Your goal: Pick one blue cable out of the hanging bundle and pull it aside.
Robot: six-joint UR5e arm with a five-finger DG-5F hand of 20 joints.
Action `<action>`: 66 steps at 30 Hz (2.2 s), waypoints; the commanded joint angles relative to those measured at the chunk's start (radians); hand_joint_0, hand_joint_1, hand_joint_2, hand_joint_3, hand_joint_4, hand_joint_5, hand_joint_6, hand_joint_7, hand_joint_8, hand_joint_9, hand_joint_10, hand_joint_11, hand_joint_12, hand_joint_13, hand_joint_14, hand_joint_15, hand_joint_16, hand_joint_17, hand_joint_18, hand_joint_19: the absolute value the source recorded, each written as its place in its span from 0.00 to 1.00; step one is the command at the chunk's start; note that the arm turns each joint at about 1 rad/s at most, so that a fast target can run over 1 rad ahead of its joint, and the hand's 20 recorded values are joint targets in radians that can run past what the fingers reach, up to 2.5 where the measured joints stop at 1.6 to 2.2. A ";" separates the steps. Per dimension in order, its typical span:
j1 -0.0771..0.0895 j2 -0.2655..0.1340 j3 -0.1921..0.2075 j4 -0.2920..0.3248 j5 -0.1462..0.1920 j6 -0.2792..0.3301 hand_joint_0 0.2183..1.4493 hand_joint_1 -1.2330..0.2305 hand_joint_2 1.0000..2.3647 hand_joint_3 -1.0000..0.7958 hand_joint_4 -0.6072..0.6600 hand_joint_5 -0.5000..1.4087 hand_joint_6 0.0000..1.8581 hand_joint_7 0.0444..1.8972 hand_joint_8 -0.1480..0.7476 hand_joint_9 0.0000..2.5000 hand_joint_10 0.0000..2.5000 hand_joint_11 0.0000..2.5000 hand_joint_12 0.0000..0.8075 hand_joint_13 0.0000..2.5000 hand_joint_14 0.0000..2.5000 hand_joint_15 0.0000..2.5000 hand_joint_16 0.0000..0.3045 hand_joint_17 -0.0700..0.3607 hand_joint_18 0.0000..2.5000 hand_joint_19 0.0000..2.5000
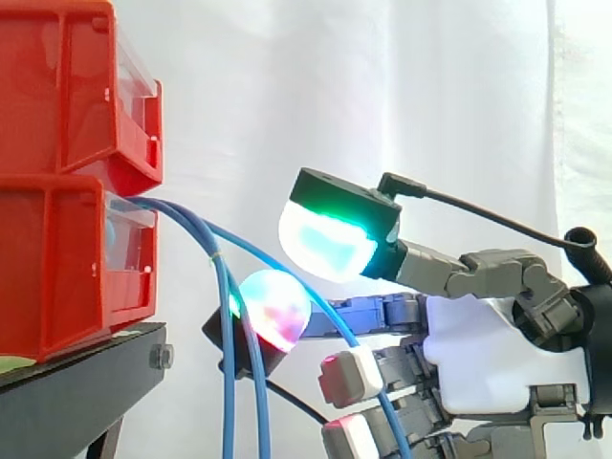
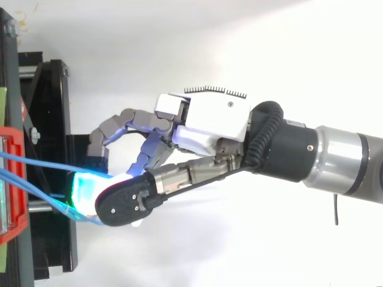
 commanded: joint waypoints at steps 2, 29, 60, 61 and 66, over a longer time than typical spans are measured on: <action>-0.009 -0.001 -0.001 0.000 0.005 -0.046 0.24 0.46 0.00 0.28 0.49 0.17 0.48 0.42 0.51 0.50 0.01 0.33 0.48 0.45 0.01 0.30 0.17 0.44 0.41 0.33; -0.026 -0.001 0.039 -0.001 0.002 -0.135 0.28 0.46 0.00 0.30 0.48 0.17 0.47 0.43 0.51 0.49 0.01 0.33 0.46 0.45 0.01 0.30 0.16 0.42 0.40 0.34; -0.026 0.001 0.052 -0.064 -0.018 -0.115 0.25 0.54 0.00 0.28 0.50 0.18 0.49 0.44 0.52 0.49 0.01 0.34 0.48 0.44 0.01 0.30 0.17 0.44 0.40 0.35; -0.026 0.002 0.052 -0.064 -0.018 -0.115 0.26 0.54 0.00 0.29 0.50 0.18 0.48 0.45 0.51 0.49 0.01 0.34 0.48 0.44 0.01 0.30 0.17 0.43 0.39 0.35; -0.026 0.011 0.052 -0.098 -0.019 -0.114 0.28 0.47 0.01 0.40 0.49 0.18 0.49 0.48 0.51 0.49 0.01 0.34 0.47 0.44 0.01 0.30 0.17 0.43 0.39 0.35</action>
